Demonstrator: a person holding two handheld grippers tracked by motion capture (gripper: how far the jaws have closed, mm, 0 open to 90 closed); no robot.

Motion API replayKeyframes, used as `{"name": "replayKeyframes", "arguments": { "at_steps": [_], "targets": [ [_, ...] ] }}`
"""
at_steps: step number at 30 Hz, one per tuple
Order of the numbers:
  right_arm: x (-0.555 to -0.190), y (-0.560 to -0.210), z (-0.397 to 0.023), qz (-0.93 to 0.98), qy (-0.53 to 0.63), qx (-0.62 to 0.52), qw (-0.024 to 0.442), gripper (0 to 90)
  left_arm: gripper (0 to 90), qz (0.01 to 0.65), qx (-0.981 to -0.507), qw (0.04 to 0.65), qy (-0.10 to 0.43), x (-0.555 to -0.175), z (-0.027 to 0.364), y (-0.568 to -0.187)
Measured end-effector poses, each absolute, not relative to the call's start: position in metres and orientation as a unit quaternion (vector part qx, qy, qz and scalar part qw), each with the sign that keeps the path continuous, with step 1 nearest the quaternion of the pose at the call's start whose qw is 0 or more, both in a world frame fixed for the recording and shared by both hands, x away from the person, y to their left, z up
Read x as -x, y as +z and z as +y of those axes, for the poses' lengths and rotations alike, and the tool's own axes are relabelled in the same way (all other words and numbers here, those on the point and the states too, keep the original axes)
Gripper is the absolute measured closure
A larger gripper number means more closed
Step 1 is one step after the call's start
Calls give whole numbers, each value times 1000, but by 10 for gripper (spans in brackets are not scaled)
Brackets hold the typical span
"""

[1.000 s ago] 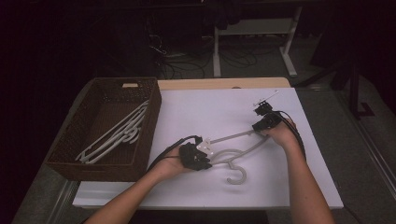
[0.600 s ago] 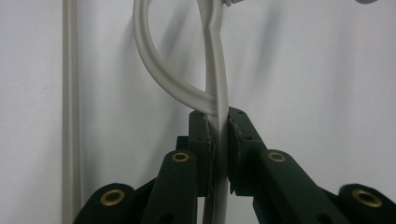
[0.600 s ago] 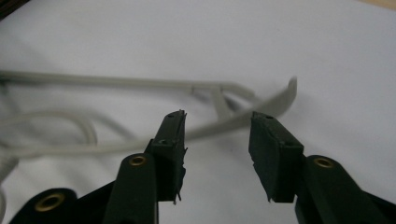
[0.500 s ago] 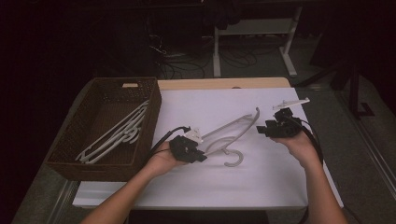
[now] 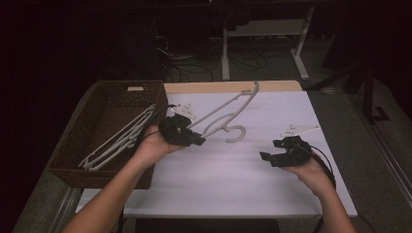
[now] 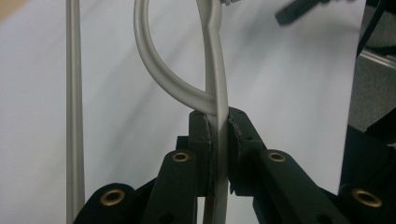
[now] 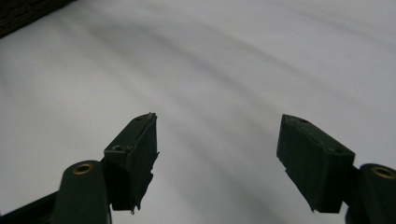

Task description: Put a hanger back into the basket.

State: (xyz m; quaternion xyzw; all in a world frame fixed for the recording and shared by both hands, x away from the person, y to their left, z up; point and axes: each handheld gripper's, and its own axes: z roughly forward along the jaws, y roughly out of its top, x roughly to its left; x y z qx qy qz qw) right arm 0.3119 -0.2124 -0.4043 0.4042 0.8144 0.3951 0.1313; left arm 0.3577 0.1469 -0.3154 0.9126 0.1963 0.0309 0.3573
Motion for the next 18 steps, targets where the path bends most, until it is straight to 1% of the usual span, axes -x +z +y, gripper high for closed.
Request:
{"name": "replayKeyframes", "arguments": {
  "at_steps": [4,7,12,18],
  "targets": [
    [-312,-405,-213,813,400,-403,132,270,821,201,-896,396,10,-363,169,-288],
    [-314,-406,-214,812,399,-404,133,270,821,209,-897,388,38,-364,184,-270],
    [-315,-405,-211,813,400,-401,134,269,821,225,-894,381,66,-364,217,-248],
    [-316,-404,-209,814,397,-401,136,269,820,255,-888,373,88,-365,268,-241]
  ]
}}
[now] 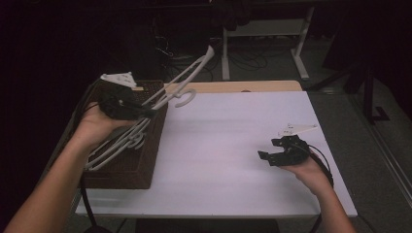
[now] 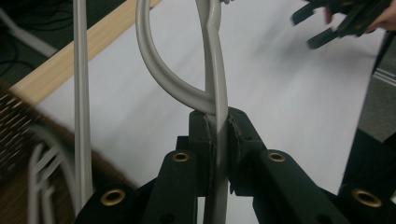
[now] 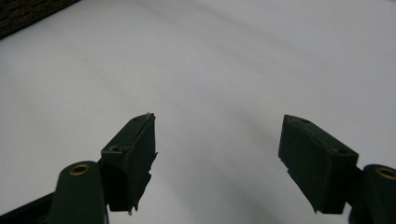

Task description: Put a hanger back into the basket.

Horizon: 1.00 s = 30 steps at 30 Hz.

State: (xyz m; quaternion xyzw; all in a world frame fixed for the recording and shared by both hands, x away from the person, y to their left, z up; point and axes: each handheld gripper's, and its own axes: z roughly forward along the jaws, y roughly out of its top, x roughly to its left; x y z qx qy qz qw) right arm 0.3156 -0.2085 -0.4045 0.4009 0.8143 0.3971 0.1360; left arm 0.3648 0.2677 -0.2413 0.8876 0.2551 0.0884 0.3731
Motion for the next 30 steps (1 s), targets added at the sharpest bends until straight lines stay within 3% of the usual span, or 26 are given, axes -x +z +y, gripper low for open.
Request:
{"name": "replayKeyframes", "arguments": {
  "at_steps": [11,30],
  "targets": [
    [-315,-400,-211,808,398,-409,145,269,820,306,-884,340,97,-366,348,-274],
    [-318,-402,-212,807,394,-414,150,269,820,365,-872,321,64,-355,399,-319]
  ]
}}
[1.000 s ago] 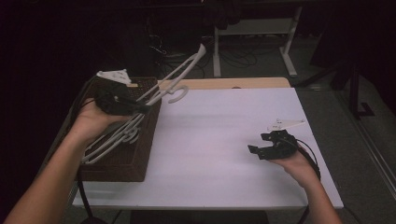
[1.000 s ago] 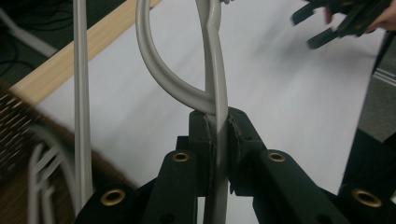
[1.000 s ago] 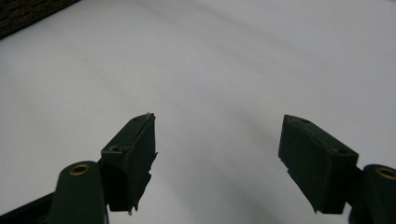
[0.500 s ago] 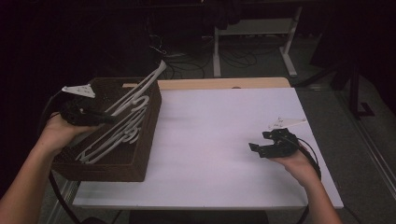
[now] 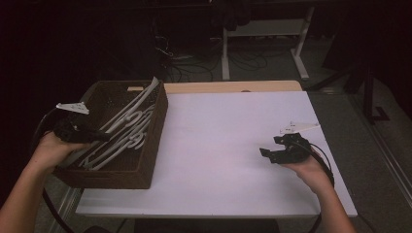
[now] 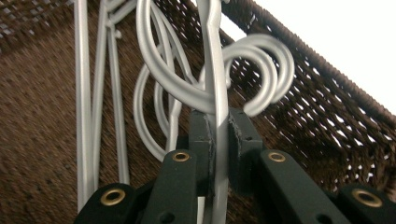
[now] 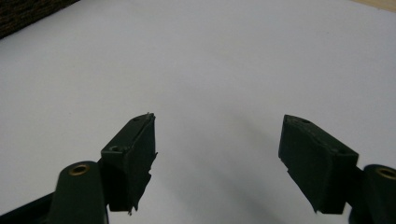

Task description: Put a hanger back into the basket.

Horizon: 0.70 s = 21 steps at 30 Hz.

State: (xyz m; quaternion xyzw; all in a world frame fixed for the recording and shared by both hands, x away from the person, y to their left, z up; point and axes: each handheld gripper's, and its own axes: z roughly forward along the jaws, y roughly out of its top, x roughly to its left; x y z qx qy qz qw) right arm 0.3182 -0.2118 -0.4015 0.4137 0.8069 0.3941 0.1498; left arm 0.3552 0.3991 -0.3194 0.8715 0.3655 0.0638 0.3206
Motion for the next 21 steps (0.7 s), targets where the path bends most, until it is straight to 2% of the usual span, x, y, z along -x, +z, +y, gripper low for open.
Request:
{"name": "replayKeyframes", "arguments": {
  "at_steps": [5,7,8,9,12,17,21],
  "targets": [
    [-318,-401,-211,808,393,-413,150,269,819,375,-873,309,53,-354,402,-330],
    [-318,-401,-211,809,393,-411,150,269,802,373,-877,296,71,-355,399,-337],
    [-318,-401,-211,809,394,-410,150,269,697,374,-877,287,94,-355,398,-340],
    [-318,-401,-210,809,394,-410,150,269,555,379,-875,285,101,-356,398,-343],
    [-317,-399,-210,808,396,-409,151,269,372,388,-868,294,104,-358,401,-346],
    [-315,-395,-211,806,401,-407,152,269,285,374,-856,341,106,-355,400,-337],
    [-313,-390,-211,805,410,-402,153,255,218,357,-833,410,104,-348,390,-326]
  ]
}}
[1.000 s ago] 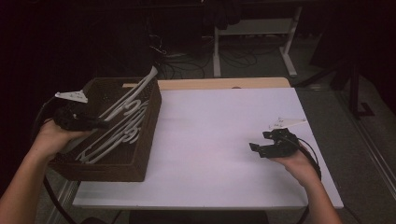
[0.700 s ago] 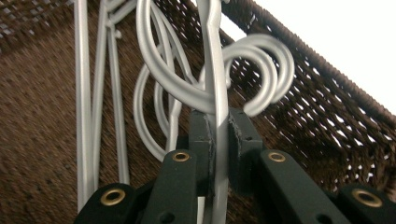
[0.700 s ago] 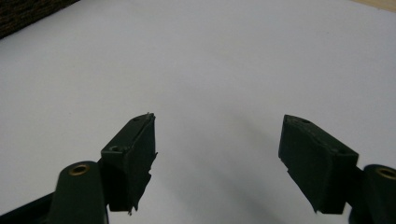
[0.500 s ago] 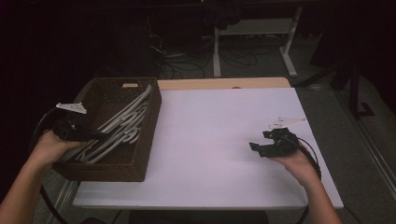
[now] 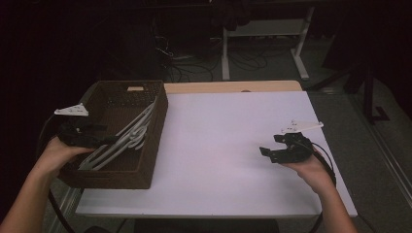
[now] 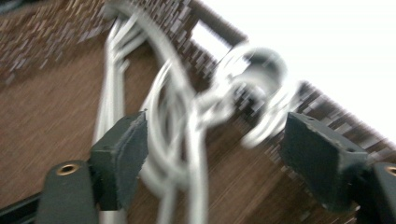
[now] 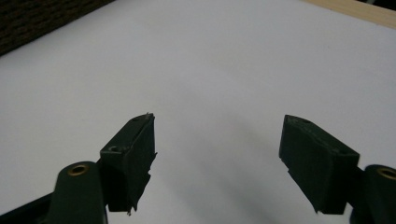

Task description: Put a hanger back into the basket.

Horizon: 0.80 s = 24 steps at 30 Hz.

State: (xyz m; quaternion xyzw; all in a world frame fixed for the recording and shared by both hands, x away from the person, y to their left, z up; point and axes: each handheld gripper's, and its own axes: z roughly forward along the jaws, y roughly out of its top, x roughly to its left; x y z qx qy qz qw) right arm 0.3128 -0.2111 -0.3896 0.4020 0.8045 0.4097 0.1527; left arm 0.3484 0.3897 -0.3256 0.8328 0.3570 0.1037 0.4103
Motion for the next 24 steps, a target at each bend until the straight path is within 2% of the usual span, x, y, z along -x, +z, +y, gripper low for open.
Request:
{"name": "replayKeyframes", "arguments": {
  "at_steps": [10,18,24],
  "targets": [
    [-301,-364,-207,805,436,-371,156,137,124,305,-819,479,87,-334,329,-317],
    [-292,-346,-208,806,454,-346,156,33,26,284,-821,488,87,-327,295,-322],
    [-289,-339,-214,808,456,-339,157,15,18,264,-825,493,77,-325,280,-331]
  ]
}}
